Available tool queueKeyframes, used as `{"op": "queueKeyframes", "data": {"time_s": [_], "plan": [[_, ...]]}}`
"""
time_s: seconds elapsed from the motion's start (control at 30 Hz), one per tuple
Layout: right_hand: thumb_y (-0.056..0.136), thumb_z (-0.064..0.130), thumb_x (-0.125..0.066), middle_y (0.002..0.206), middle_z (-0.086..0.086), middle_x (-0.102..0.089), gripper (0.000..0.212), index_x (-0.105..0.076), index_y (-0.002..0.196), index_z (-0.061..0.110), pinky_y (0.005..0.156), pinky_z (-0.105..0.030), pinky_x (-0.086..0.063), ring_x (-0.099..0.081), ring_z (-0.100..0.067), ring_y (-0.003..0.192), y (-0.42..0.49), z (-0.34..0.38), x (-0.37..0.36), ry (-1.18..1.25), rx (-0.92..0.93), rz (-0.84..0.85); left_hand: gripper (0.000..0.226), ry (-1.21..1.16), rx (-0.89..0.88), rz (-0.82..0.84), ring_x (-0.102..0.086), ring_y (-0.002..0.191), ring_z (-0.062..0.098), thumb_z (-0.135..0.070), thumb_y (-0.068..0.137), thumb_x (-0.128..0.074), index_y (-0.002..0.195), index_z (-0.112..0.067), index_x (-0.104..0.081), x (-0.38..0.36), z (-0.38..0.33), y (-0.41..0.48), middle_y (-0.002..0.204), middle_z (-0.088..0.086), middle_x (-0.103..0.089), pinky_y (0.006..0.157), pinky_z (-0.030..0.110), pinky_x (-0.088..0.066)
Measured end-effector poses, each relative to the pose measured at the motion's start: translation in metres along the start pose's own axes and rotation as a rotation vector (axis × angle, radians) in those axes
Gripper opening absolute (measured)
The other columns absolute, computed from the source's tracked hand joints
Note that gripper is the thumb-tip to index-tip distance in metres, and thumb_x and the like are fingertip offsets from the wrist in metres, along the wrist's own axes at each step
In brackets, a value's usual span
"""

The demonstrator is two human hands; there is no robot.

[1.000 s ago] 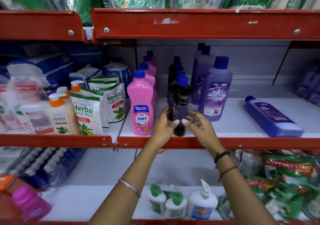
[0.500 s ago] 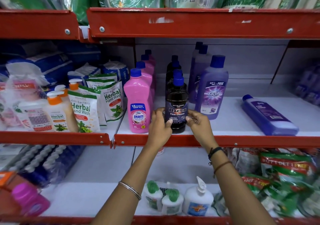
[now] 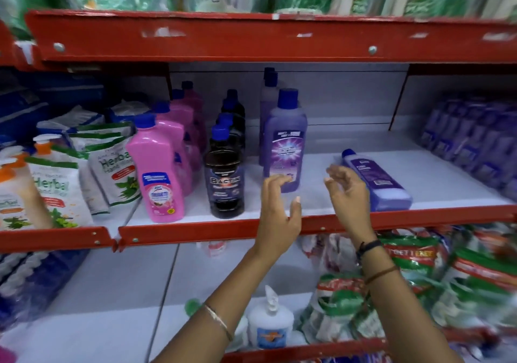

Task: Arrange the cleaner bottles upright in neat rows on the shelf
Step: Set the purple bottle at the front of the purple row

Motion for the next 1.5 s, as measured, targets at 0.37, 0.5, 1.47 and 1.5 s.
{"op": "queueKeyframes", "data": {"time_s": [0.37, 0.5, 1.47, 1.5], "plan": [[0.09, 0.023, -0.052, 0.121, -0.031, -0.057, 0.037, -0.055, 0.11, -0.008, 0.077, -0.033, -0.039, -0.056, -0.04, 0.105, 0.094, -0.078, 0.109, -0.509, -0.476, 0.155, 0.048, -0.012, 0.694, 0.624, -0.056, 0.117, 0.035, -0.031, 0.093, -0.049, 0.13, -0.004, -0.036, -0.162, -0.009, 0.059, 0.128, 0.018, -0.057, 0.086, 0.032, -0.045], [0.084, 0.036, -0.064, 0.105, -0.024, -0.061, 0.04, -0.055, 0.096, -0.001, 0.068, -0.032, -0.038, -0.054, -0.03, 0.085, 0.103, -0.09, 0.114, -0.364, -0.483, 0.162, 0.054, -0.071, 0.716, 0.547, -0.057, 0.116, 0.033, -0.042, 0.083, -0.057, 0.125, -0.01, -0.046, -0.182, -0.003, 0.052, 0.13, 0.017, -0.058, 0.099, 0.041, -0.048], [0.065, 0.017, -0.083, 0.115, -0.002, -0.061, 0.064, -0.048, 0.118, 0.017, 0.078, -0.023, -0.056, -0.062, -0.009, 0.102, 0.006, -0.015, -0.016, 0.25, -0.043, 0.237, 0.07, -0.217, 0.381, -0.048, -0.058, 0.119, 0.022, -0.007, 0.07, -0.056, 0.114, -0.06, -0.045, -0.002, 0.013, 0.026, 0.13, 0.011, -0.057, 0.1, 0.047, -0.05], [0.066, 0.018, -0.082, 0.115, -0.001, -0.06, 0.063, -0.047, 0.117, 0.019, 0.079, -0.024, -0.056, -0.062, -0.009, 0.103, 0.004, -0.016, -0.02, 0.248, -0.039, 0.24, 0.072, -0.213, 0.378, -0.053, -0.057, 0.119, 0.021, -0.007, 0.07, -0.056, 0.111, -0.064, -0.044, 0.0, 0.015, 0.025, 0.13, 0.01, -0.057, 0.1, 0.046, -0.05]]}}
Point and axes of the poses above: each hand's wrist, its own y-axis towards the middle knuckle, its own x-axis out of the back of the hand, z = x × y, the point moved 2 cm from there along y, towards the middle knuckle
